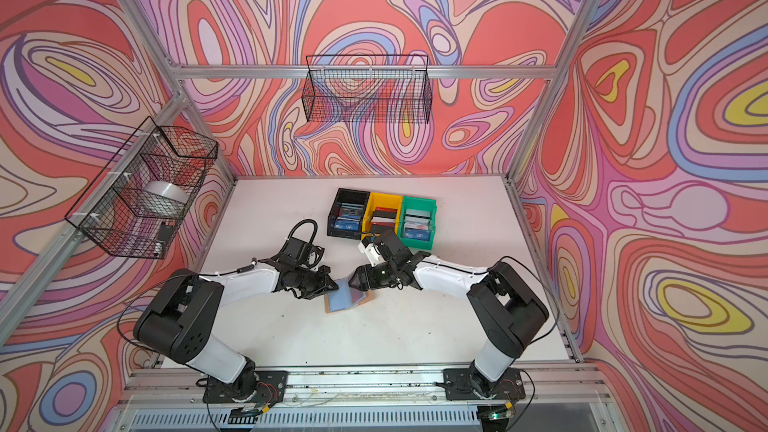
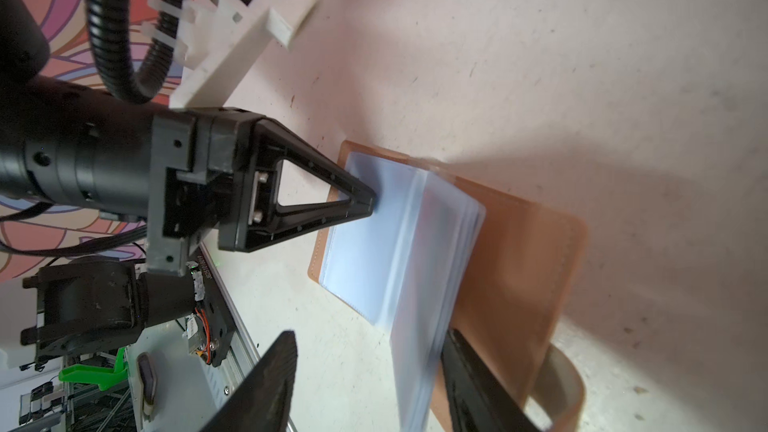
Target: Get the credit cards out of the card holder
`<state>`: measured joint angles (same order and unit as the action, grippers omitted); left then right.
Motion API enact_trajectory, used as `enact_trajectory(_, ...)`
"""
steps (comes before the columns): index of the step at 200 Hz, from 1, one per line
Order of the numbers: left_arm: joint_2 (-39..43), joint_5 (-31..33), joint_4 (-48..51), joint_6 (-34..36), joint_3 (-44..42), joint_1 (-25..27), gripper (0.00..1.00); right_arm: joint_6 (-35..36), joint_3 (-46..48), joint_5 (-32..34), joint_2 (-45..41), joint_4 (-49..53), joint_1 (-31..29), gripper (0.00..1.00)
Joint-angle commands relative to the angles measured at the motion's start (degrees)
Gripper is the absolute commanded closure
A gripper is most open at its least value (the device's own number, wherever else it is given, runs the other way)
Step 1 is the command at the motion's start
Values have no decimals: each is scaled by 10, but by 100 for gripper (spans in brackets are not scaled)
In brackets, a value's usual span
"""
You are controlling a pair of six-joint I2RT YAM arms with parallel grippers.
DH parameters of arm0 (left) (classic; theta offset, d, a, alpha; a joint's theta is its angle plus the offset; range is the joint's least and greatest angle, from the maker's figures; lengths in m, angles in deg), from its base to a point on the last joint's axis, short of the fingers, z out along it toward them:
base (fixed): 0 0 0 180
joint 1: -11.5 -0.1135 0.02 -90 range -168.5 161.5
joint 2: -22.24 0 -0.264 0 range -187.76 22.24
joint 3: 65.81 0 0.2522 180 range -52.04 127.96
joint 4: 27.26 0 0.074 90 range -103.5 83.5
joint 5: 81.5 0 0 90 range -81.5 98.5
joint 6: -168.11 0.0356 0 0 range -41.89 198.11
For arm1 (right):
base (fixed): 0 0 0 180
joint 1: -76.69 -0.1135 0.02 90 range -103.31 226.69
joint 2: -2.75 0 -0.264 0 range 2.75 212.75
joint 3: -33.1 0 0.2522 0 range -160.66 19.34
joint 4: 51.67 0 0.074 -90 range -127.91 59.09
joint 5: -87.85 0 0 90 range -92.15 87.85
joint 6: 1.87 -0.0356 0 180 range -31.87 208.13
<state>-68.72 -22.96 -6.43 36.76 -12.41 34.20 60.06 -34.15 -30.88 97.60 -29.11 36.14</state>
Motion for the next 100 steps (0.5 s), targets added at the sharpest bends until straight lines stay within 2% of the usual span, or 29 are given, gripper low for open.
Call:
enact_trajectory(1,-14,4,5,2,-9,-4,100,2,5,5,8,-1,-2,41)
enact_trajectory(100,-17,7,9,4,-7,-5,100,-16,6,-52,46,-54,-2,42)
